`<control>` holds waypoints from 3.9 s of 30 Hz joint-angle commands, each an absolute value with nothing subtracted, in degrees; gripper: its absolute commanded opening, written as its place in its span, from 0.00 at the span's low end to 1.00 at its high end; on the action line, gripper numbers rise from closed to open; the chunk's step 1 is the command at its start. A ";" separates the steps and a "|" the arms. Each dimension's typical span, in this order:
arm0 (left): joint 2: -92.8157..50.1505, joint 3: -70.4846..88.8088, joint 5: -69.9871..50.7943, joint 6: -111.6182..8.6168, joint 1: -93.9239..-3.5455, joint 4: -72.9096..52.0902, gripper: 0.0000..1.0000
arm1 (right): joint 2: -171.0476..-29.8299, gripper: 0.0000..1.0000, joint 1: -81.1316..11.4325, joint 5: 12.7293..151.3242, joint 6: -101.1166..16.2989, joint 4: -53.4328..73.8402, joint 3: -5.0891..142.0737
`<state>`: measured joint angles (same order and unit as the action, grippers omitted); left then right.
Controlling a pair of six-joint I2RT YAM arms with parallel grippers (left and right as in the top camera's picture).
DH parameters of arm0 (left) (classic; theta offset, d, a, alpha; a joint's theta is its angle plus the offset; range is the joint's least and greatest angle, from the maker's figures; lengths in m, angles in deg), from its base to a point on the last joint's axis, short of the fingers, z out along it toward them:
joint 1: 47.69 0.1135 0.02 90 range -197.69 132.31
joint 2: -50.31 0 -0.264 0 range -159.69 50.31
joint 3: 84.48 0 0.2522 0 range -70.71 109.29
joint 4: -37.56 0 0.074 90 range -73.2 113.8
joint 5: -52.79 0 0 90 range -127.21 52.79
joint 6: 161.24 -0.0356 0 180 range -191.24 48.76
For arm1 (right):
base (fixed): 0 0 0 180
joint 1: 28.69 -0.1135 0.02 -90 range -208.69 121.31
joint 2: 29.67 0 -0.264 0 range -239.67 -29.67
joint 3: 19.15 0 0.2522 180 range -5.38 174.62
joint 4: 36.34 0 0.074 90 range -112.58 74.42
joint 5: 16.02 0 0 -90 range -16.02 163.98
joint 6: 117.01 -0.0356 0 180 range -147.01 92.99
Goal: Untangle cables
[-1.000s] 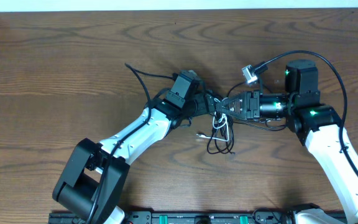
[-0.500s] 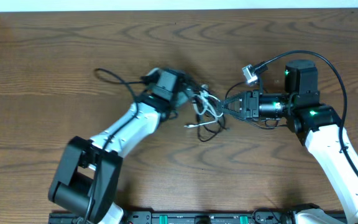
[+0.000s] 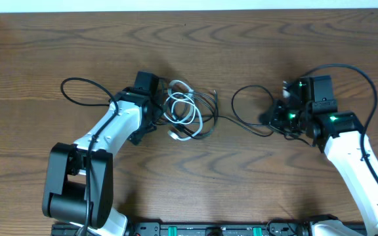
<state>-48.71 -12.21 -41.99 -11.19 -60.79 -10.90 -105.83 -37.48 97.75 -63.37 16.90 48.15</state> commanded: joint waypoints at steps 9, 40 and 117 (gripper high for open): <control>-48.91 -12.10 -25.70 -20.61 -60.77 -10.40 0.44 | -105.85 0.06 -35.39 82.06 -63.17 21.34 48.22; -48.91 -12.10 -11.37 -19.73 -60.90 -10.46 0.33 | -105.87 0.15 -35.54 82.06 -63.22 21.34 48.22; -55.27 -12.00 -42.84 -65.28 -70.21 34.63 0.45 | -105.87 0.36 -35.54 82.06 -63.46 19.98 48.18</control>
